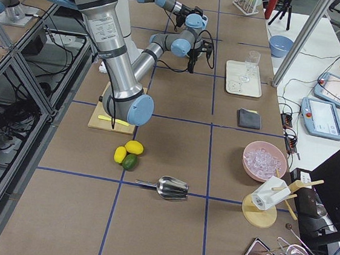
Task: Pour ice into bowl
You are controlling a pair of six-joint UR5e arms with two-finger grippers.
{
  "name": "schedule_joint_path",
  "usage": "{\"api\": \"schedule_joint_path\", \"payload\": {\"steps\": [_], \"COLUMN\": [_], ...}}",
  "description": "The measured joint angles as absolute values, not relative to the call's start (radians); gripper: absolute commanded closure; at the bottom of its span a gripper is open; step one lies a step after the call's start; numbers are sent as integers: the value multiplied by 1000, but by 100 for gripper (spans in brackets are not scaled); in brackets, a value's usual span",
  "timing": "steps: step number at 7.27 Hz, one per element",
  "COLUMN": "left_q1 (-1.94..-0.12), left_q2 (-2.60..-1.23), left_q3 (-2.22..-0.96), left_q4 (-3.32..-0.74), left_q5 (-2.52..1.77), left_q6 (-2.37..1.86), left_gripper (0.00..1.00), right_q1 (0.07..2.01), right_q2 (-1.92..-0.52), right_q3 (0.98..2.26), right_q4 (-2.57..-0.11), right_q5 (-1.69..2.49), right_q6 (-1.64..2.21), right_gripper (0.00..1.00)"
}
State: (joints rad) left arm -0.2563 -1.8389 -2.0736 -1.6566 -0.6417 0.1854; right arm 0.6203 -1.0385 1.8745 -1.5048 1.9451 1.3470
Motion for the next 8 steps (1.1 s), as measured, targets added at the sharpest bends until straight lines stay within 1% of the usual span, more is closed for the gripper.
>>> {"api": "schedule_joint_path", "payload": {"steps": [2,4,7,8], "left_q1": [-334,-402,-546,-572], "left_q2": [-1814,-1729,-1613,-1548], "left_q3": [-2077,-2078,-2070,-2068], "left_q4": [-1727,-1815,-1967,-2043], "left_q5": [-799,-916,-1107,-1145], "left_q6": [52,-84,-162,-200], "left_gripper": [100,100,100,100], "right_q1": [619,618,618,617], "right_q2": [-1036,-1034,-1034,-1034], "right_q3": [1875,1876,1876,1876], "right_q4": [-1505,-1505,-1505,-1505], "right_q5": [1944,1944,1942,1942], "right_q6": [1348,1349,1349,1349], "right_gripper": [0,0,0,0]}}
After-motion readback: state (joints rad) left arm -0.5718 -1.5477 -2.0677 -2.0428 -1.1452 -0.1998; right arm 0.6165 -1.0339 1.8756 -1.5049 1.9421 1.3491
